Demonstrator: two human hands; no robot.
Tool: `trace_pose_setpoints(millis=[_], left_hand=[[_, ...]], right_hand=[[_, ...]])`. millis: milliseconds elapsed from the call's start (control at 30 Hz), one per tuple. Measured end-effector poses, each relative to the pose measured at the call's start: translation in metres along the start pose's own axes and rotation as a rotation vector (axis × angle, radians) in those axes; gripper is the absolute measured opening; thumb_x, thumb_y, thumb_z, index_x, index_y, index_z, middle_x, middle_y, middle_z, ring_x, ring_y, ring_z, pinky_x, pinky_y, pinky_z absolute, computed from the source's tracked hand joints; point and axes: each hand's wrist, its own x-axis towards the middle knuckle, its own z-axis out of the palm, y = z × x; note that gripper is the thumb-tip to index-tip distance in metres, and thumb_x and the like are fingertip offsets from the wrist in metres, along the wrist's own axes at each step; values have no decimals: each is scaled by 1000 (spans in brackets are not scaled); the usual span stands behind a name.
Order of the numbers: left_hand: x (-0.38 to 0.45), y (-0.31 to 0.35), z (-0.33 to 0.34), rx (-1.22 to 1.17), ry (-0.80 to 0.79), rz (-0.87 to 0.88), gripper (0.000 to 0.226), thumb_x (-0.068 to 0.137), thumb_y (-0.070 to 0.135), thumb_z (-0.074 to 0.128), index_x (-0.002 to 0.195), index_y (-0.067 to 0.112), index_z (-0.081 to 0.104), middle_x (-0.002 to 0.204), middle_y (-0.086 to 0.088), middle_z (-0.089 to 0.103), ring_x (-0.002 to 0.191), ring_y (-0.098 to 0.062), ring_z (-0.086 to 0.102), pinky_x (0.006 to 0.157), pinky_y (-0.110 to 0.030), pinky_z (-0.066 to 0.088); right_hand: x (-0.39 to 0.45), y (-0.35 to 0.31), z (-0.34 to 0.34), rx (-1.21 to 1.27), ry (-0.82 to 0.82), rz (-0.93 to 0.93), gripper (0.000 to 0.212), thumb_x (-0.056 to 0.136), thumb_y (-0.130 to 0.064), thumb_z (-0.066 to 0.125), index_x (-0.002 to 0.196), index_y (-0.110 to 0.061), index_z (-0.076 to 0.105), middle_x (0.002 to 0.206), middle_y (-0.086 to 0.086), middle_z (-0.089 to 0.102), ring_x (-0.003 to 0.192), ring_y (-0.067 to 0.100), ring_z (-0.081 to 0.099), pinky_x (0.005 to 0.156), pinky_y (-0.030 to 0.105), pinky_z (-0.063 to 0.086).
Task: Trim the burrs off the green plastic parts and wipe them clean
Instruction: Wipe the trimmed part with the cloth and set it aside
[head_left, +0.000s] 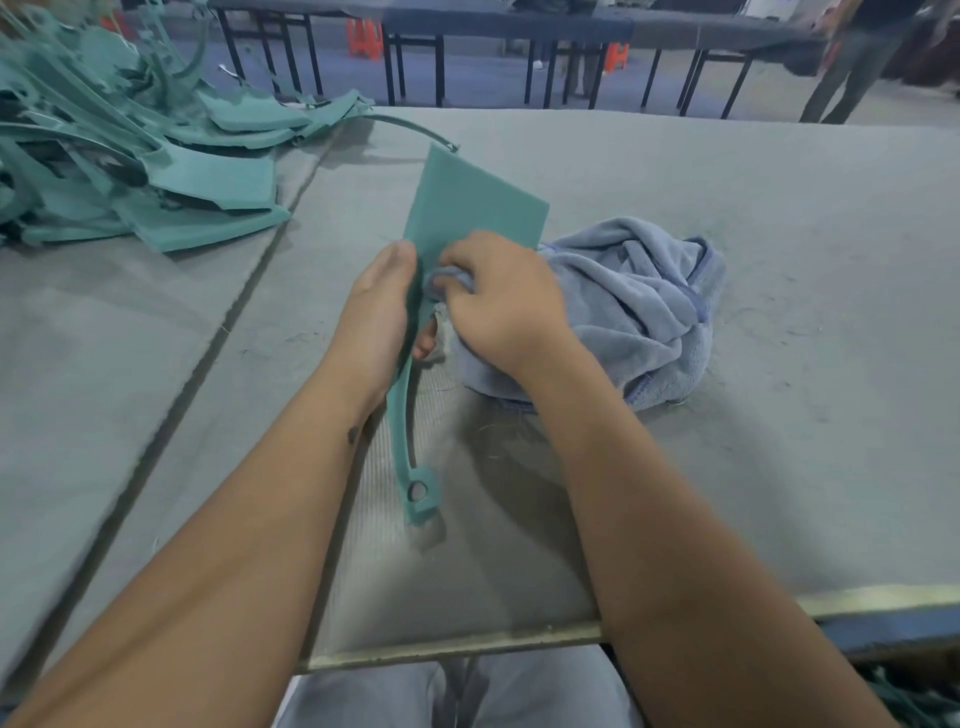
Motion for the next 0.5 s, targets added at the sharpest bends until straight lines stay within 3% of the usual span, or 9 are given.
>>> trace_pose_setpoints(millis=[33, 100, 200, 300, 400, 500], left_hand=[[1, 0, 0, -44, -18, -31, 50, 106, 42, 25, 89, 22, 67, 72, -13, 55, 53, -22, 44, 46, -21, 33], [1, -1, -2, -84, -54, -36, 67, 104, 51, 13, 85, 18, 68, 60, -10, 53, 43, -21, 40, 40, -19, 30], [-1, 1, -2, -78, -74, -19, 71, 102, 54, 3, 94, 13, 60, 55, -7, 49, 35, -15, 36, 35, -16, 28], [-1, 1, -1, -52, -84, -31, 73, 101, 54, -1, 101, 9, 57, 59, -9, 47, 38, -17, 35, 35, -18, 28], [-3, 2, 0, -17, -71, -43, 74, 101, 53, -3, 109, 8, 55, 57, -3, 52, 40, -17, 36, 35, -19, 31], [-4, 3, 2, -10, -54, -43, 72, 102, 53, -2, 106, 11, 57, 55, 1, 57, 37, -14, 38, 35, -19, 32]], right_hand=[[0, -4, -1, -7, -25, -80, 13, 88, -22, 57, 82, -20, 69, 87, -3, 60, 89, 23, 58, 75, 36, 41], [-1, -7, -2, 38, -95, -160, 10, 85, -20, 63, 82, -21, 72, 87, -4, 61, 89, 20, 59, 80, 38, 42], [-1, -3, -5, 230, -166, -77, 6, 81, -17, 68, 76, -20, 70, 80, -6, 65, 83, 17, 62, 78, 39, 48], [2, -2, 1, 150, -45, 12, 10, 83, -18, 61, 75, -23, 60, 80, -3, 65, 80, 21, 60, 68, 36, 48], [7, 5, 8, 19, 123, 215, 15, 87, -14, 50, 78, -19, 41, 79, -1, 52, 71, 25, 48, 54, 34, 30], [6, 10, 11, 7, 195, 311, 11, 90, -12, 46, 86, -16, 37, 85, 1, 48, 74, 27, 45, 56, 35, 26]])
